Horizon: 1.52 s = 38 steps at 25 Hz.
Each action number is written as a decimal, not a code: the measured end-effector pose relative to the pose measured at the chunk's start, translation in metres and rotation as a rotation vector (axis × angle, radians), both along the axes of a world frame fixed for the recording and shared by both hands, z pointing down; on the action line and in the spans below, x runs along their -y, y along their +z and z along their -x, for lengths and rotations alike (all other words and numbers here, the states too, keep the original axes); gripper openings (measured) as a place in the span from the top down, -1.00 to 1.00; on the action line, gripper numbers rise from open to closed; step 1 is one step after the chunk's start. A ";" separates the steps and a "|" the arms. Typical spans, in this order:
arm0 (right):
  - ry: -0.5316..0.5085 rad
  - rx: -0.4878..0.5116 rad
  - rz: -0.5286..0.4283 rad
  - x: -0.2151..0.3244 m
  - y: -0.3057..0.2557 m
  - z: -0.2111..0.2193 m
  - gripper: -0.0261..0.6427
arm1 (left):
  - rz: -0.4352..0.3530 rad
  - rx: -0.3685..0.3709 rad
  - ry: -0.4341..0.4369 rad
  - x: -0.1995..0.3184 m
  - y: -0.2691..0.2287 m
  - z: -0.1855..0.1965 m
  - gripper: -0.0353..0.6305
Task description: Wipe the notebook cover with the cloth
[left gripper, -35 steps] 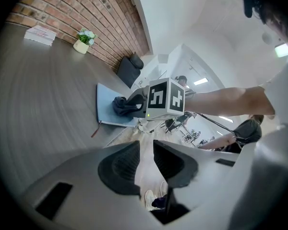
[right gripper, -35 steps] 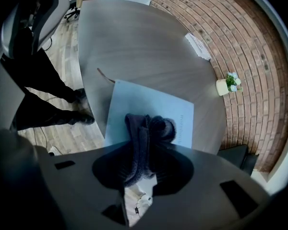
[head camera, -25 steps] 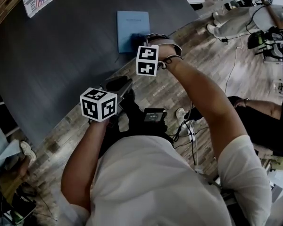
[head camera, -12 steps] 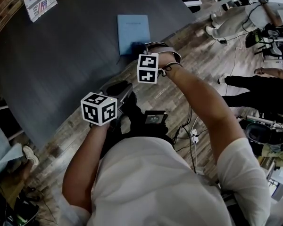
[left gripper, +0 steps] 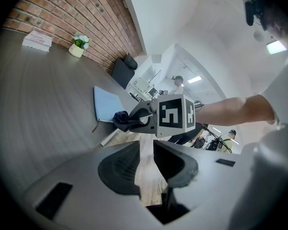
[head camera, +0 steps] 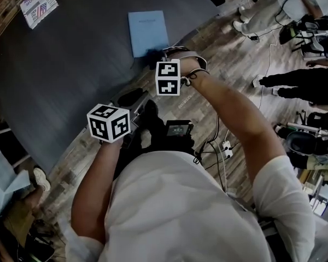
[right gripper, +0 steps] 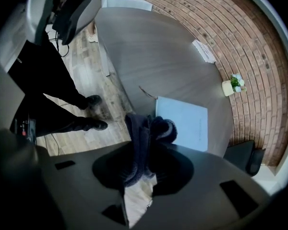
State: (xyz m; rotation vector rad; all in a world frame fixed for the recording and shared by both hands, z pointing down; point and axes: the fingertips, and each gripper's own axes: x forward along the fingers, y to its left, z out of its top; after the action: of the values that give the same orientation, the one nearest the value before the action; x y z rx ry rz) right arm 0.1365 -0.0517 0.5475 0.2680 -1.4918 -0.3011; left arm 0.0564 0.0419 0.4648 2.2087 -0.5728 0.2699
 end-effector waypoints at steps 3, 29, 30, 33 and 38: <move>0.006 0.031 0.004 -0.009 -0.007 0.002 0.61 | -0.003 0.003 0.004 -0.001 -0.002 0.000 0.61; 0.443 0.573 -0.081 -0.075 -0.130 0.028 0.61 | -0.116 -0.122 -0.068 0.005 -0.082 0.049 0.61; 0.468 0.599 -0.091 -0.076 -0.135 0.029 0.61 | -0.122 -0.128 -0.078 0.004 -0.085 0.054 0.61; 0.542 0.690 -0.124 -0.081 -0.152 0.031 0.61 | -0.146 -0.145 -0.098 0.004 -0.097 0.066 0.61; 0.653 0.839 -0.173 -0.090 -0.181 0.036 0.61 | -0.188 -0.158 -0.110 -0.001 -0.119 0.085 0.61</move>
State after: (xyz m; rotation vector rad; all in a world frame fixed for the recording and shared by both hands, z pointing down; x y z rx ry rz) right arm 0.1004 0.0385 0.3665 1.0908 -2.0848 0.2521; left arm -0.0283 0.0428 0.3454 2.3425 -0.6520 -0.0174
